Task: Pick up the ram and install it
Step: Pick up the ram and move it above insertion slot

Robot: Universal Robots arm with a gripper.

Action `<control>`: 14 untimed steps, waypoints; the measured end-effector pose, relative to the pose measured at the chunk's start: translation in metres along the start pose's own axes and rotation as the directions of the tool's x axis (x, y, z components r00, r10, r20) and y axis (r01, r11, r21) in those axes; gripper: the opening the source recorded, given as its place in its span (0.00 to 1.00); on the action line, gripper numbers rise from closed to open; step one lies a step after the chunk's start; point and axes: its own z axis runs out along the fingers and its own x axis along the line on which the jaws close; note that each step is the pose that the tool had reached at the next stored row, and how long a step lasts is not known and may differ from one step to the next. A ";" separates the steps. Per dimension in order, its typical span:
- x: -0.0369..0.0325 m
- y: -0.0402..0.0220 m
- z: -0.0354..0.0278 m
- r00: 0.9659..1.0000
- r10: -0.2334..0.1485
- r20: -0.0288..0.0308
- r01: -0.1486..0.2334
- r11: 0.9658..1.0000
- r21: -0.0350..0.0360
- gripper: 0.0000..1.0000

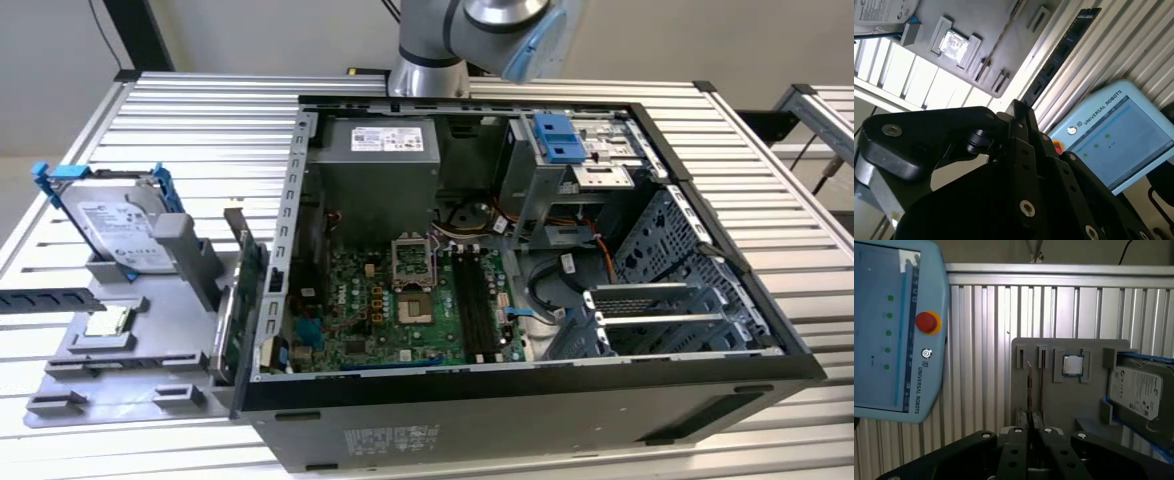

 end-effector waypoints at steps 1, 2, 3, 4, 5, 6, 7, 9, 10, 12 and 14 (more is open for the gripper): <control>0.0000 -0.0001 -0.0047 1.000 0.000 0.000 0.000 1.000 0.000 0.00; 0.0000 -0.0002 -0.0093 1.000 0.000 0.000 0.000 1.000 0.000 0.00; 0.0000 -0.0004 -0.0139 1.000 0.000 0.000 0.000 1.000 0.000 0.00; 0.0000 -0.0005 -0.0180 1.000 0.000 0.000 0.000 1.000 0.000 0.00; 0.0000 -0.0005 -0.0224 1.000 0.000 0.000 0.000 1.000 0.000 0.00; 0.0000 -0.0007 -0.0259 1.000 0.000 0.000 0.000 1.000 0.000 0.00; -0.0001 -0.0007 -0.0290 1.000 0.000 0.000 0.000 1.000 0.000 0.00; -0.0001 -0.0008 -0.0294 1.000 0.000 0.000 0.000 1.000 0.000 0.00; -0.0001 -0.0008 -0.0295 1.000 0.000 0.000 0.000 1.000 0.000 0.00; 0.0000 -0.0020 -0.0294 1.000 0.000 0.000 0.000 1.000 0.000 0.00; -0.0001 -0.0090 -0.0295 1.000 0.000 0.000 0.000 1.000 -0.003 0.00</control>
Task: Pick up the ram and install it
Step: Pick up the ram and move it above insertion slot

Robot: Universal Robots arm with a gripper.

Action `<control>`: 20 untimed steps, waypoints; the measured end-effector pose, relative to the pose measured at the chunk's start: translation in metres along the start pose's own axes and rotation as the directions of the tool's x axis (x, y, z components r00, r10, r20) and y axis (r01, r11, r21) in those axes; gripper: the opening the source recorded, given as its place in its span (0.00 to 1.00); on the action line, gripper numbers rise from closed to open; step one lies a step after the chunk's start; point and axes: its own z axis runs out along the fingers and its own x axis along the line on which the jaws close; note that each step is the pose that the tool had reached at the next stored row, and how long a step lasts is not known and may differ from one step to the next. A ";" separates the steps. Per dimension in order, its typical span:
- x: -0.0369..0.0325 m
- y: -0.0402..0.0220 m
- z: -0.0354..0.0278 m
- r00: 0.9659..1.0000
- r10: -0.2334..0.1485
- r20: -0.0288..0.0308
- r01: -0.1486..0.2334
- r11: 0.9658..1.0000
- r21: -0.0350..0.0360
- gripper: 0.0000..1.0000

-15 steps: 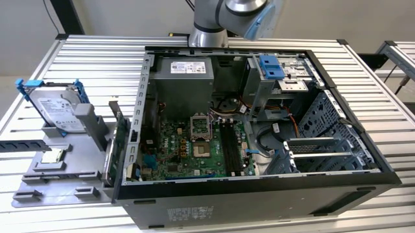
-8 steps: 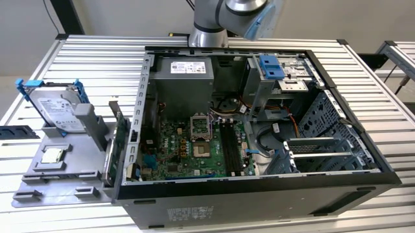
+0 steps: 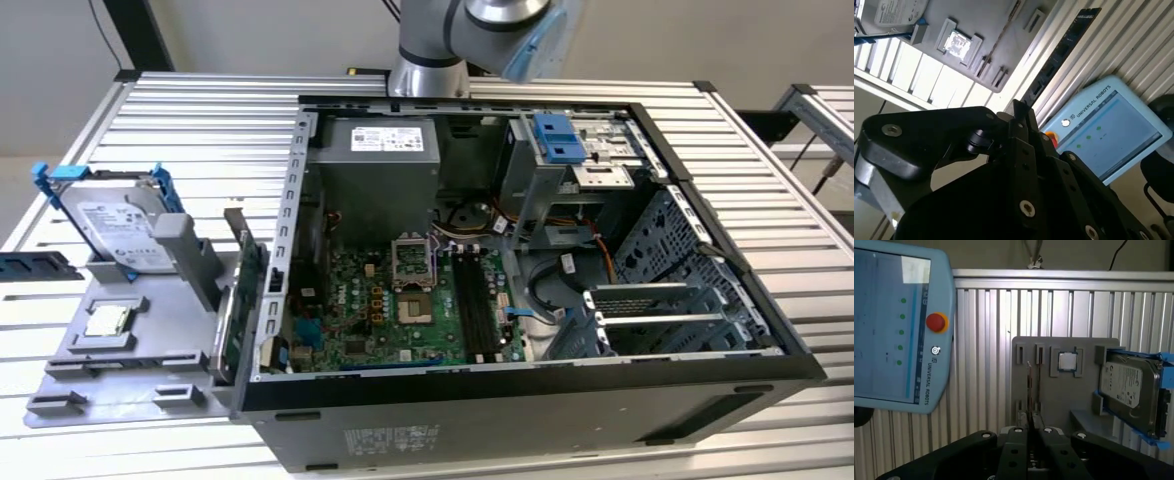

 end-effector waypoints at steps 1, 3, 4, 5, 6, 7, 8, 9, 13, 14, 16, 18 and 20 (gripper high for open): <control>0.0000 -0.0043 0.0003 1.000 0.000 0.000 0.000 1.000 0.000 0.00; 0.0000 -0.0134 0.0004 1.000 0.000 0.000 0.000 1.000 0.000 0.00; 0.0000 -0.0178 0.0005 1.000 0.000 0.000 0.000 1.000 0.000 0.00; 0.0000 -0.0223 0.0006 1.000 0.000 0.000 0.000 1.000 0.000 0.00; 0.0000 -0.0268 0.0007 1.000 0.000 0.000 0.000 1.000 0.000 0.00; 0.0000 -0.0317 0.0008 1.000 0.000 0.000 0.000 1.000 0.000 0.00; 0.0000 -0.0362 0.0009 1.000 0.000 0.000 0.000 1.000 0.000 0.00; 0.0000 -0.0405 0.0010 1.000 0.000 0.000 0.000 1.000 0.000 0.00; 0.0001 -0.0591 0.0014 1.000 0.000 0.000 0.000 1.000 -0.001 0.00; 0.0000 -0.0633 0.0015 1.000 0.000 0.000 0.000 1.000 -0.001 0.00; 0.0000 -0.0724 0.0016 1.000 -0.001 0.000 0.001 1.000 -0.001 0.00; 0.0001 -0.0818 0.0018 1.000 -0.001 0.000 0.001 1.000 -0.002 0.00; 0.0000 -0.0906 0.0021 1.000 -0.001 0.000 0.001 1.000 -0.002 0.00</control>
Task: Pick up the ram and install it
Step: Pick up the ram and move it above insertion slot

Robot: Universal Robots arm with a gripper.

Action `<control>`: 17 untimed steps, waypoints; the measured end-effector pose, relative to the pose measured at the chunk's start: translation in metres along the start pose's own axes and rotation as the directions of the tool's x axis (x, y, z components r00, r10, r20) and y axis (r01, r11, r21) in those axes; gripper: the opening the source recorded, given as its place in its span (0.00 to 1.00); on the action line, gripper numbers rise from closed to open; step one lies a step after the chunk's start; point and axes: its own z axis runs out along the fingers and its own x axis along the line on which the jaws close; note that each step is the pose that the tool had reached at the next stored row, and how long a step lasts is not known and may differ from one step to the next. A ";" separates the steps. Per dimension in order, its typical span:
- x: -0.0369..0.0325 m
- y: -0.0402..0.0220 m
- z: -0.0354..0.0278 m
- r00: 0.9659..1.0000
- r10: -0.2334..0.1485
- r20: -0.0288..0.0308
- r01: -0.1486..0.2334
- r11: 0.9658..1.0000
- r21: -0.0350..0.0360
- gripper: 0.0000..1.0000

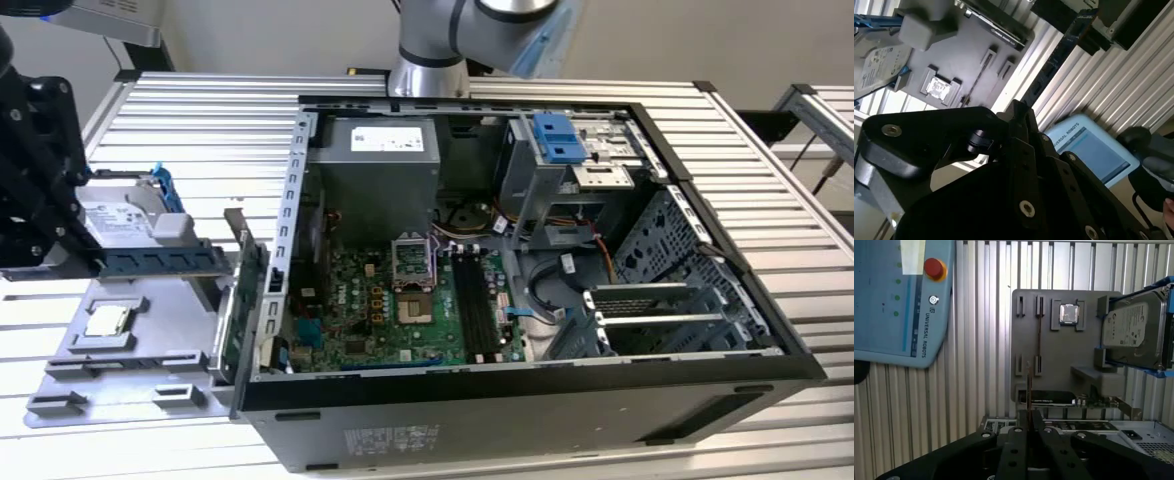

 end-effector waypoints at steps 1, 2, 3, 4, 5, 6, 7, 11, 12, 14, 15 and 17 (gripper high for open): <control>0.0000 -0.0045 0.0001 1.000 0.000 0.000 0.000 1.000 0.000 0.00; 0.0000 -0.0090 0.0001 1.000 0.000 0.000 0.000 1.000 -0.001 0.00; 0.0000 -0.0139 0.0002 1.000 0.000 0.000 0.000 1.000 -0.001 0.00; 0.0001 -0.0182 0.0003 1.000 0.000 0.000 0.000 1.000 -0.001 0.00; 0.0000 -0.0226 0.0004 1.000 0.000 0.000 0.000 1.000 -0.001 0.00; 0.0000 -0.0274 0.0005 1.000 -0.001 0.000 0.001 1.000 -0.001 0.00; 0.0001 -0.0320 0.0006 1.000 -0.001 0.000 0.001 1.000 -0.001 0.00; 0.0001 -0.0501 0.0010 1.000 -0.002 0.000 0.002 1.000 -0.001 0.00; 0.0001 -0.0546 0.0011 1.000 -0.003 0.000 0.003 1.000 -0.001 0.00; 0.0001 -0.0638 0.0013 1.000 -0.005 0.000 0.005 1.000 -0.001 0.00; 0.0001 -0.0678 0.0013 1.000 -0.006 0.000 0.006 1.000 -0.002 0.00; 0.0001 -0.0765 0.0015 1.000 -0.008 0.000 0.008 1.000 -0.001 0.00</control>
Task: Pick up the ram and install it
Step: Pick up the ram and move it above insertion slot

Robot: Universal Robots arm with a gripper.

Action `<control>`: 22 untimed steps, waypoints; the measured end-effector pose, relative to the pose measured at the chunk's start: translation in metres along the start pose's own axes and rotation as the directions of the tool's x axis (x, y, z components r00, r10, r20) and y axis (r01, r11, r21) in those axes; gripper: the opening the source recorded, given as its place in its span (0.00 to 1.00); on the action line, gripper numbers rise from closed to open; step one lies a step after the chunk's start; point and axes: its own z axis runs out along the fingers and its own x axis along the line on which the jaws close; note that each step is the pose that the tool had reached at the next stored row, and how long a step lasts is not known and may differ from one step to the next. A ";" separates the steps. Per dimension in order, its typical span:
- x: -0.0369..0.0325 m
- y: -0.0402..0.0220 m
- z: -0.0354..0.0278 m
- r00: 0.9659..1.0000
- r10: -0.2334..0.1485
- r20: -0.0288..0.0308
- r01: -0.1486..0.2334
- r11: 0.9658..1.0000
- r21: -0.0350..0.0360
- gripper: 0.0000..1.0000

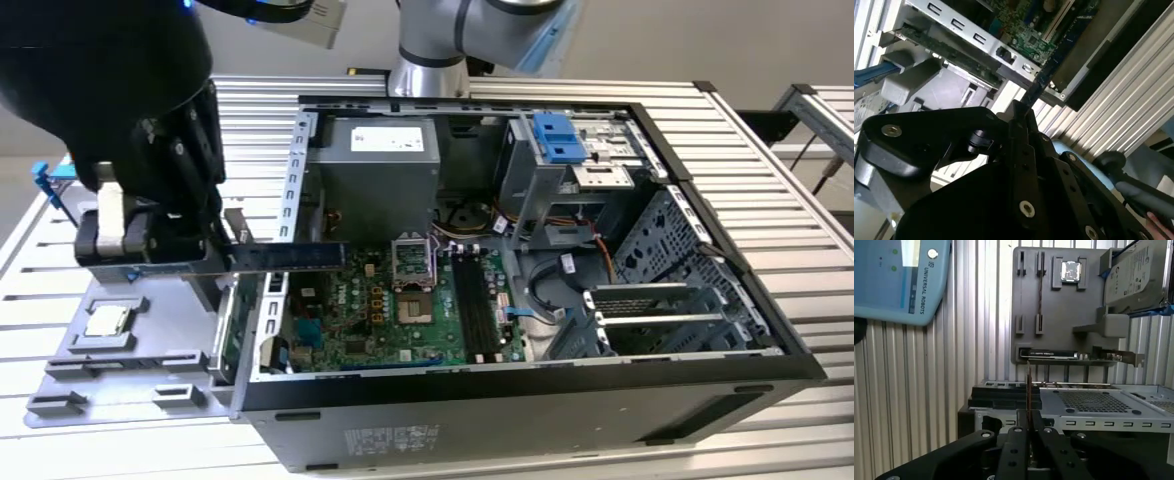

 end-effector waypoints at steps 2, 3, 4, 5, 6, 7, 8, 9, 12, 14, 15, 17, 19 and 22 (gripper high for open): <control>0.0001 -0.0088 0.0001 1.000 -0.002 0.000 0.002 1.000 0.000 0.00; 0.0002 -0.0131 0.0002 1.000 -0.003 0.000 0.003 1.000 0.000 0.00; 0.0002 -0.0173 0.0003 1.000 -0.004 0.000 0.004 1.000 0.000 0.00; 0.0002 -0.0215 0.0004 1.000 -0.005 0.000 0.005 1.000 0.000 0.00; 0.0003 -0.0261 0.0005 1.000 -0.006 0.000 0.006 1.000 0.000 0.00; 0.0003 -0.0305 0.0006 1.000 -0.007 0.000 0.007 1.000 0.000 0.00; 0.0004 -0.0351 0.0007 1.000 -0.007 0.000 0.007 1.000 0.000 0.00; 0.0004 -0.0396 0.0007 1.000 -0.008 0.000 0.008 1.000 0.000 0.00; 0.0005 -0.0531 0.0010 1.000 -0.009 0.000 0.009 1.000 0.000 0.00; 0.0006 -0.0623 0.0012 1.000 -0.010 0.000 0.010 1.000 0.000 0.00; 0.0007 -0.0670 0.0013 1.000 -0.011 0.000 0.011 1.000 0.000 0.00; 0.0008 -0.0757 0.0014 1.000 -0.012 0.000 0.012 1.000 0.000 0.00; 0.0008 -0.0850 0.0016 1.000 -0.012 0.000 0.012 1.000 0.000 0.00; 0.0010 -0.0982 0.0019 1.000 -0.014 0.000 0.014 1.000 0.000 0.00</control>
